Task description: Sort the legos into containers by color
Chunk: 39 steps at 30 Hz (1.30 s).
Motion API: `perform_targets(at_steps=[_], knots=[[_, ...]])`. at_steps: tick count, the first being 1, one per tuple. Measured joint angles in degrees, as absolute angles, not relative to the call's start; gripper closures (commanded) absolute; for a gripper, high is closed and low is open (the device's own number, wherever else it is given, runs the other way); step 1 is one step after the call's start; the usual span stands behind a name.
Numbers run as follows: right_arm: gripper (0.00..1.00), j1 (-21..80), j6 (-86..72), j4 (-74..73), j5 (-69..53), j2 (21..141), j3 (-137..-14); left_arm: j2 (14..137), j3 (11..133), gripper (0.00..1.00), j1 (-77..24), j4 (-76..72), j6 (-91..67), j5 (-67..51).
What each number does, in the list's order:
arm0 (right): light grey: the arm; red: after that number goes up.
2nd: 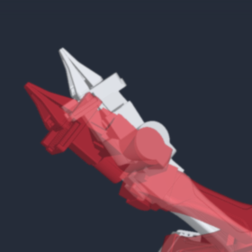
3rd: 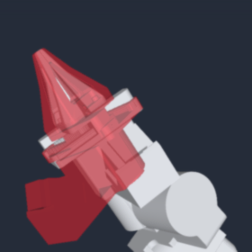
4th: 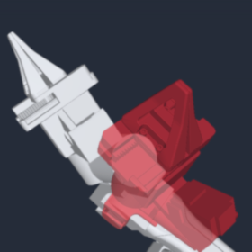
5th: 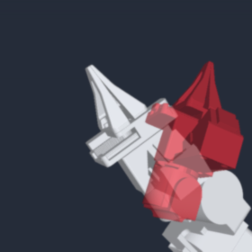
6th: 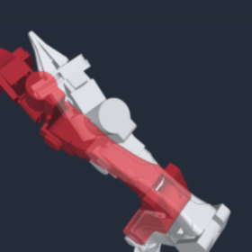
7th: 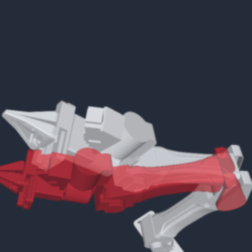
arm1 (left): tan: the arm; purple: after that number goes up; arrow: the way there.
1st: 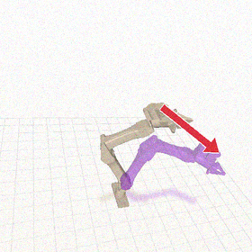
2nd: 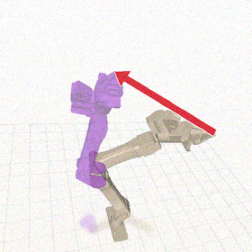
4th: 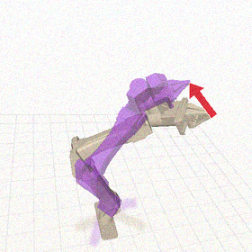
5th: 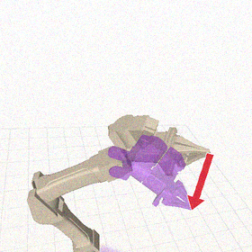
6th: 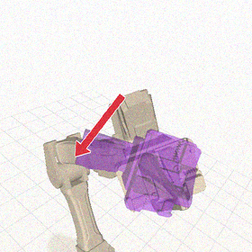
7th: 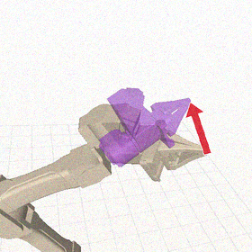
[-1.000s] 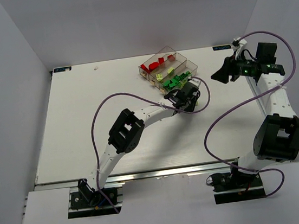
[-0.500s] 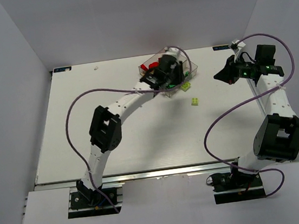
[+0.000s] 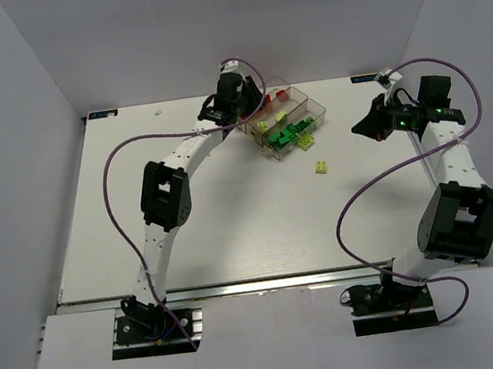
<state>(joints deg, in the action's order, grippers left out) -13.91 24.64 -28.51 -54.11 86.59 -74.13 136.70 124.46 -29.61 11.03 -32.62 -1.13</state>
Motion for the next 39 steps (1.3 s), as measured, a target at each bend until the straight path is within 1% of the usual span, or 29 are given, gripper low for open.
perform_targets(at_steps=[4, 6, 7, 9, 10, 16, 17, 23, 30, 33, 34, 36, 37, 39], knots=[[1.00, -13.9, 24.7, -28.5, -54.1, 87.5, -73.6, 139.9, 124.8, 0.81, -29.9, 10.3, -34.0, -1.6], [0.96, -13.9, 24.8, -28.7, -54.1, 87.8, -73.1, 140.9, 124.8, 0.79, -30.0, 10.2, -34.6, -1.8], [0.91, -13.9, 24.9, -28.7, -54.1, 88.0, -72.9, 141.2, 124.8, 0.76, -30.0, 10.1, -34.8, -1.8], [0.86, -13.9, 25.3, -28.9, -54.1, 88.6, -72.9, 141.7, 124.8, 0.72, -30.0, 10.1, -35.1, -1.8], [0.83, -13.9, 25.6, -29.0, -54.1, 88.8, -72.9, 141.9, 124.8, 0.68, -30.0, 10.0, -35.4, -1.8], [0.77, -13.9, 26.4, -30.0, -53.9, 89.4, -72.9, 142.2, 124.9, 0.52, -30.0, 10.1, -36.1, -1.7], [0.76, -13.9, 26.5, -30.1, -53.9, 89.4, -72.9, 142.2, 125.0, 0.48, -30.0, 10.2, -36.1, -1.7], [0.71, -13.8, 27.4, -30.2, -53.5, 89.5, -72.9, 142.2, 125.0, 0.38, -30.0, 10.4, -36.5, -1.7], [0.68, -12.9, 27.8, -30.4, -51.5, 89.8, -72.9, 142.2, 125.0, 0.35, -30.0, 10.8, -36.4, -1.5], [0.63, -10.5, 28.3, -30.7, -47.8, 90.8, -72.9, 141.7, 124.9, 0.25, -30.0, 11.5, -35.8, -0.7], [0.59, -9.2, 28.3, -30.7, -45.8, 91.3, -73.0, 141.1, 124.7, 0.16, -30.0, 11.9, -35.5, -0.3], [0.55, -5.5, 27.6, -30.8, -40.5, 92.9, -73.0, 138.0, 120.9, 0.04, -30.0, 11.8, -34.1, 0.7], [0.48, -3.2, 26.8, -30.7, -37.2, 93.8, -73.0, 135.3, 117.6, 0.02, -30.0, 11.8, -33.4, 1.5], [0.39, 0.8, 24.5, -30.2, -31.0, 95.7, -73.0, 128.1, 109.6, 0.02, -30.0, 12.2, -32.2, 3.0]])
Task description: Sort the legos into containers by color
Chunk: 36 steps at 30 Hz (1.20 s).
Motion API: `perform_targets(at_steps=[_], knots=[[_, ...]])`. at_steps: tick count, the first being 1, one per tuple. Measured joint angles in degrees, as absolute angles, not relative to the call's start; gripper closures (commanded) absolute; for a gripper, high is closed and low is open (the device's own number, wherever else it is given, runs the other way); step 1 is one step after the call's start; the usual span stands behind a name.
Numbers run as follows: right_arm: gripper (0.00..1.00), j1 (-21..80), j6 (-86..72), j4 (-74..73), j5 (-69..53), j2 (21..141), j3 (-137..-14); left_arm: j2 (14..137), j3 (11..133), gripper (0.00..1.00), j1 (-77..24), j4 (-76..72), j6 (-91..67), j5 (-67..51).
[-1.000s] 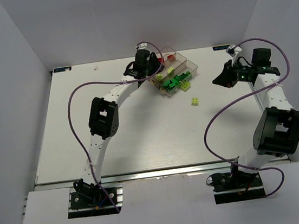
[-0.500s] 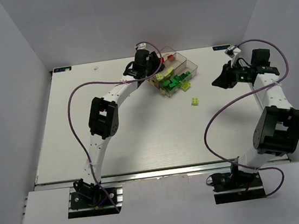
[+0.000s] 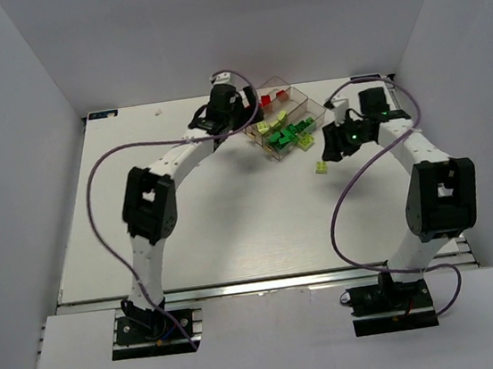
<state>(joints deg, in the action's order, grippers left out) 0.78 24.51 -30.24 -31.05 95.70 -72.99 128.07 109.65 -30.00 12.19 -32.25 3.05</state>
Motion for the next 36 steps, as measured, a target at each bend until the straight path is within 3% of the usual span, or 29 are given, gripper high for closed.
perform_targets(at_steps=[4, 9, 14, 21, 29, 35, 36], knots=[[0.13, 7.2, 18.6, -29.3, -20.6, 98.9, -73.4, 108.0, 89.6, 0.02, -29.9, 9.6, -30.6, 7.4], [0.11, 10.7, 11.7, -28.6, -10.0, 102.7, -76.5, 83.3, 70.1, 0.02, -29.7, 5.8, -31.6, 11.7], [0.16, 12.2, 6.1, -28.5, -5.3, 106.1, -78.6, 69.5, 57.1, 0.02, -29.4, 5.7, -34.6, 14.3], [0.34, 12.2, 1.1, -28.6, -4.1, 110.1, -78.7, 59.6, 45.3, 0.02, -29.4, 9.6, -40.0, 16.2], [0.42, 12.2, -1.5, -28.6, -3.8, 111.6, -78.8, 55.3, 42.8, 0.02, -29.4, 10.6, -43.4, 17.5], [0.43, 12.2, -2.6, -28.3, -2.9, 113.7, -79.1, 54.7, 42.3, 0.02, -29.4, 11.5, -44.0, 17.7], [0.48, 12.2, -2.6, -28.2, -2.7, 113.7, -79.1, 54.4, 42.1, 0.02, -29.4, 11.5, -44.1, 17.8]])
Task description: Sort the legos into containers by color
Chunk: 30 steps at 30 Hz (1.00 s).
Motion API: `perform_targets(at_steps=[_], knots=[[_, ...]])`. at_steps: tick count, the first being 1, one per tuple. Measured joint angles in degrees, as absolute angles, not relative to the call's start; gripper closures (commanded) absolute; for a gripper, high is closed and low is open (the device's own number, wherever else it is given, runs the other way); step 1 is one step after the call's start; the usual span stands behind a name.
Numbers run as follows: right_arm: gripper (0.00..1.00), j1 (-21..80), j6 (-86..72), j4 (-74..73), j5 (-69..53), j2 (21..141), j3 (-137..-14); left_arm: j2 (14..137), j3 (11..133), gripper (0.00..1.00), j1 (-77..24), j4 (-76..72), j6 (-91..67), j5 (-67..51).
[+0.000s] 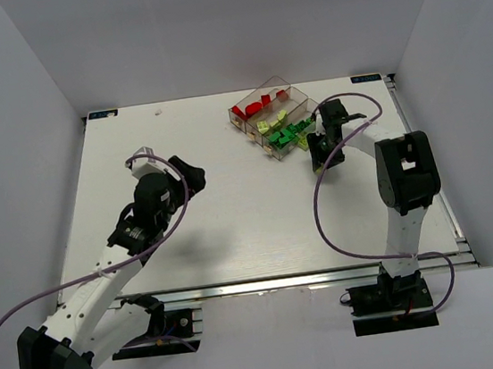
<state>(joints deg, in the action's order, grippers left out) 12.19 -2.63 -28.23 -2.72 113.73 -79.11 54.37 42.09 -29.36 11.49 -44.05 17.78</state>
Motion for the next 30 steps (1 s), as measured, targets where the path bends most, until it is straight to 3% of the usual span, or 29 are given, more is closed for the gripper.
perform_targets(at_steps=[8, 9, 21, 30], knots=[[0.88, 12.2, -1.8, -27.3, -2.5, 113.6, -79.0, 52.8, 40.9, 0.02, -29.4, 12.3, -44.7, 18.1], [0.99, 12.2, -1.1, -27.0, -2.8, 113.3, -79.0, 52.7, 40.9, 0.02, -29.4, 12.2, -44.7, 18.1], [1.00, 12.8, 6.7, -19.6, -16.5, 106.3, -85.5, 52.5, 40.0, 0.02, -29.4, 11.9, -45.1, 18.0], [1.00, 15.5, 6.4, -8.2, -20.3, 115.3, -98.6, 51.1, 39.9, 0.02, -29.4, 12.1, -45.8, 18.1]])
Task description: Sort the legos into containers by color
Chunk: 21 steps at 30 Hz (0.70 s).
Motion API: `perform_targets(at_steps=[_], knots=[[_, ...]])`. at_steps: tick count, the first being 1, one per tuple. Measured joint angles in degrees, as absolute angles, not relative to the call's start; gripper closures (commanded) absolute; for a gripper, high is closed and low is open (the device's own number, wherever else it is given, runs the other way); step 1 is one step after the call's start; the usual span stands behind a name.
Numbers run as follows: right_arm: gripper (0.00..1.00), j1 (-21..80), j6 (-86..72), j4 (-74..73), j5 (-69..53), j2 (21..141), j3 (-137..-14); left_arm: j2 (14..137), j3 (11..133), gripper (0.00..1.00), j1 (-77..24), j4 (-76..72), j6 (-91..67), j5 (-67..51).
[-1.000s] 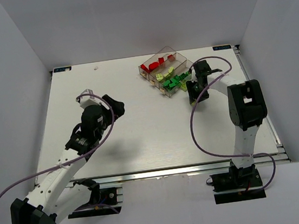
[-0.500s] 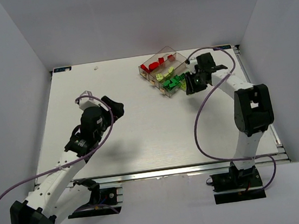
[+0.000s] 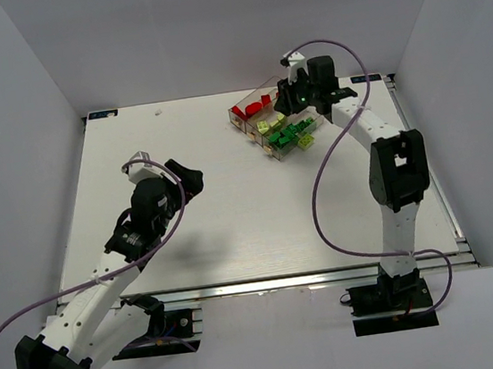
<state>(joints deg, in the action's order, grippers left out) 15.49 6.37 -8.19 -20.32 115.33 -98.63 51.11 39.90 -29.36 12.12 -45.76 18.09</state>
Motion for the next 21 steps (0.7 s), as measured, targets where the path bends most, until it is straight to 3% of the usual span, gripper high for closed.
perform_targets(at_steps=[7, 15, 21], knots=[[0.89, 17.1, 6.0, -4.3, -20.4, 123.8, -101.1, 50.7, 39.6, 0.02, -29.4, 12.5, -46.4, 18.2], [0.69, 18.2, 6.5, -1.0, -19.7, 127.6, -102.7, 50.7, 39.0, 0.02, -29.4, 13.4, -46.6, 18.7], [0.28, 18.5, 9.1, 0.2, -19.6, 128.6, -103.0, 50.3, 38.8, 0.02, -29.4, 13.8, -46.8, 18.9]])
